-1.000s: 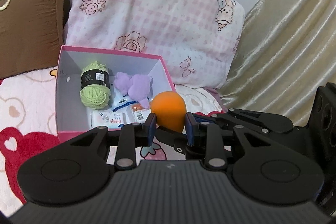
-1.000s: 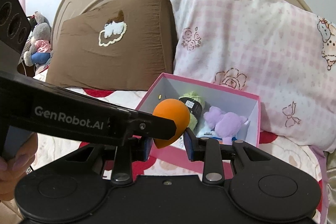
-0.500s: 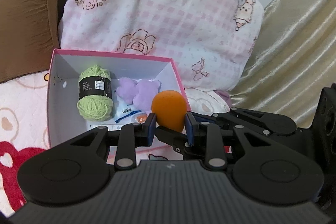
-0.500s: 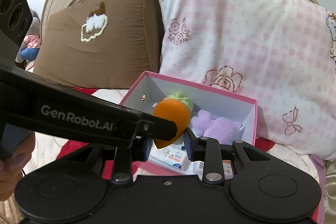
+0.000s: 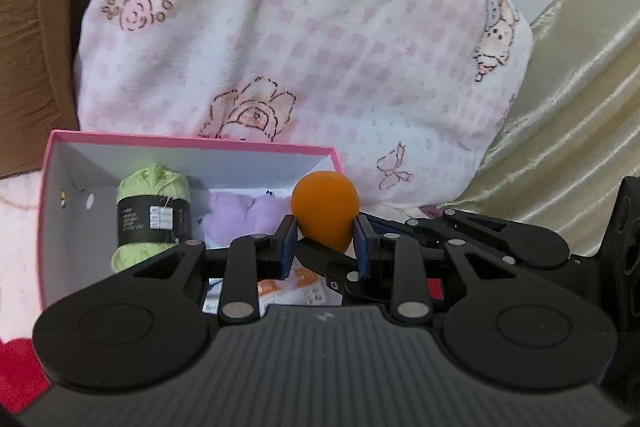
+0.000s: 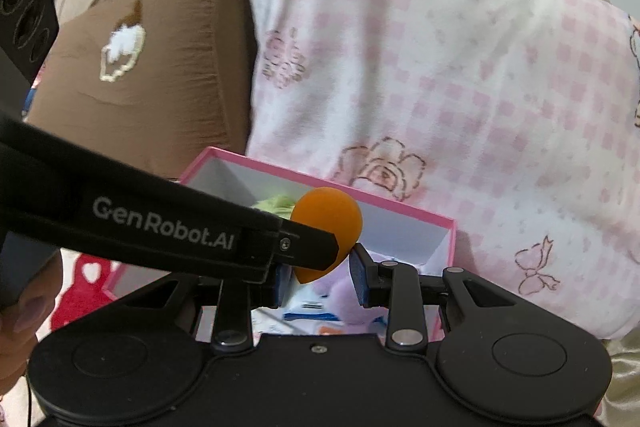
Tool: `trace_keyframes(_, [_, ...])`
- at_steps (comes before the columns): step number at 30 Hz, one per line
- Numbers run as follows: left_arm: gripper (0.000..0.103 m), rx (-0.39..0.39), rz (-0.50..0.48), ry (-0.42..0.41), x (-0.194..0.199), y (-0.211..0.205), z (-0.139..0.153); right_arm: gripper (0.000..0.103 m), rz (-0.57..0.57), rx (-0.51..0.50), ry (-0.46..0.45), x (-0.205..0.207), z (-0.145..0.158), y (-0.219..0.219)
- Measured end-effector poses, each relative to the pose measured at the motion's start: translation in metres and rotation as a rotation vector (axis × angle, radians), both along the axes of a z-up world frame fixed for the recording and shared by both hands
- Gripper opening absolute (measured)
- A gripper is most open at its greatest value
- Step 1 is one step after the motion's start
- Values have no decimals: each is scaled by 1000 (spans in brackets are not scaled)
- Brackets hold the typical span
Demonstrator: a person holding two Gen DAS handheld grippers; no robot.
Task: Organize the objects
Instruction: 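Lower the carrot sponge into the pink box and open the left gripper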
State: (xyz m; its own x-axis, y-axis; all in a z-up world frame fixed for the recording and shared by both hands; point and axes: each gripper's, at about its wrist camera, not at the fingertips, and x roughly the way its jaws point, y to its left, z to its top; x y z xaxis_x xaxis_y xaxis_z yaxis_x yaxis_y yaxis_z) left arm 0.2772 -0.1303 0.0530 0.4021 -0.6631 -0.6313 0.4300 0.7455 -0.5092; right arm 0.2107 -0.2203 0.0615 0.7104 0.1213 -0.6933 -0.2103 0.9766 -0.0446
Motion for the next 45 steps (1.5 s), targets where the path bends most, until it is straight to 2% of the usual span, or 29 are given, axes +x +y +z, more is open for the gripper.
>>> trace_keyframes(11, [27, 8, 55, 71, 50, -22, -39, 37, -26, -10, 76, 56, -35, -19])
trace_keyframes(16, [28, 1, 66, 121, 70, -30, -57, 38, -56, 34, 120, 78, -50, -30])
trace_keyframes(23, [29, -16, 97, 181, 80, -37, -78, 38, -99, 49, 161, 91, -73, -41])
trace_keyframes(28, [48, 3, 96, 146, 73, -38, -71, 38, -127, 74, 146, 90, -74, -47])
trace_keyframes(36, [54, 46, 65, 86, 48, -26, -51, 39, -131, 87, 124, 74, -70, -51])
trace_keyframes(41, [54, 87, 53, 91, 29, -9, -41, 39, -107, 96, 102, 41, -60, -48])
trace_keyframes(45, [55, 119, 51, 62, 13, 5, -30, 40, -91, 150, 68, 9, -49, -47])
